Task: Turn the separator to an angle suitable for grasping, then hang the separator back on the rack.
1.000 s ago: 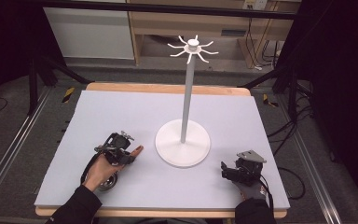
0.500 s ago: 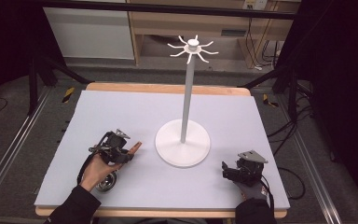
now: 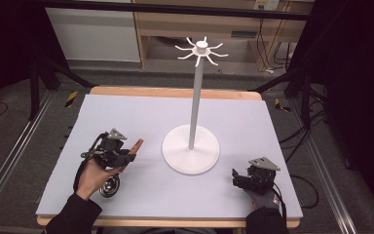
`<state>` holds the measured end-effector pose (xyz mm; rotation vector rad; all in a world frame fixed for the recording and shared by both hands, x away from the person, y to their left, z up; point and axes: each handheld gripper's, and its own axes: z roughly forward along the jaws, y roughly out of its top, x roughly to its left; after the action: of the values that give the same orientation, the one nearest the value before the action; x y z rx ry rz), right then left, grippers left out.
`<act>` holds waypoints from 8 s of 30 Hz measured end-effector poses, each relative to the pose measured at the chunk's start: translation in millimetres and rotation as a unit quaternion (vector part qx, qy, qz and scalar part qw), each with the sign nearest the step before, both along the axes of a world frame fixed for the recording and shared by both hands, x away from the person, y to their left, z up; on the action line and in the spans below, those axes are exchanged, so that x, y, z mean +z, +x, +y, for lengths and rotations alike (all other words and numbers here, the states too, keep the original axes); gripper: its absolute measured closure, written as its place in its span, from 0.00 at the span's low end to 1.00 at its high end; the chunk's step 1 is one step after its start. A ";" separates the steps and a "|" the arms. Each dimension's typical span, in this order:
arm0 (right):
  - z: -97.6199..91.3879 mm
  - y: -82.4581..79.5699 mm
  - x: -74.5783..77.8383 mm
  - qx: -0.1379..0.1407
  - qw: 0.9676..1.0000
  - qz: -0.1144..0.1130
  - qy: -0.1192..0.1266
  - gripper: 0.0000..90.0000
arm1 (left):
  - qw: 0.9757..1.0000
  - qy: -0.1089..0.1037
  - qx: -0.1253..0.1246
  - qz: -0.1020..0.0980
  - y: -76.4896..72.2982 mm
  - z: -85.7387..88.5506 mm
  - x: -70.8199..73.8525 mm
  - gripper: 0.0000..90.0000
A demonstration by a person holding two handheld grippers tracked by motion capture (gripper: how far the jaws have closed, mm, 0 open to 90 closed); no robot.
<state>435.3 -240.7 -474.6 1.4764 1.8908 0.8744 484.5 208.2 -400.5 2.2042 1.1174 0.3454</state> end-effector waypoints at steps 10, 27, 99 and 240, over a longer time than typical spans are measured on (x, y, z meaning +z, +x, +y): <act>-0.2 0.0 0.2 0.000 1.000 -0.001 -0.001 0.08 | 0.999 -0.024 0.002 -0.039 -9.6 4.6 18.3 0.74; -1.0 -1.2 1.1 -0.008 1.000 -0.002 0.003 0.08 | 0.988 -0.088 0.025 -0.123 -26.9 14.7 41.8 0.74; -1.9 2.0 -2.2 -0.002 1.000 0.001 -0.005 0.08 | 0.937 -0.209 -0.012 -0.280 -38.5 -40.7 161.6 0.74; -2.6 2.4 0.6 -0.007 1.000 -0.003 0.007 0.08 | 0.939 -0.197 -0.050 -0.276 -17.3 -62.8 150.5 0.45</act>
<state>437.7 -243.3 -474.0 1.4920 1.8722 0.8873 467.1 145.4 -250.0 1.6533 0.6878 0.5940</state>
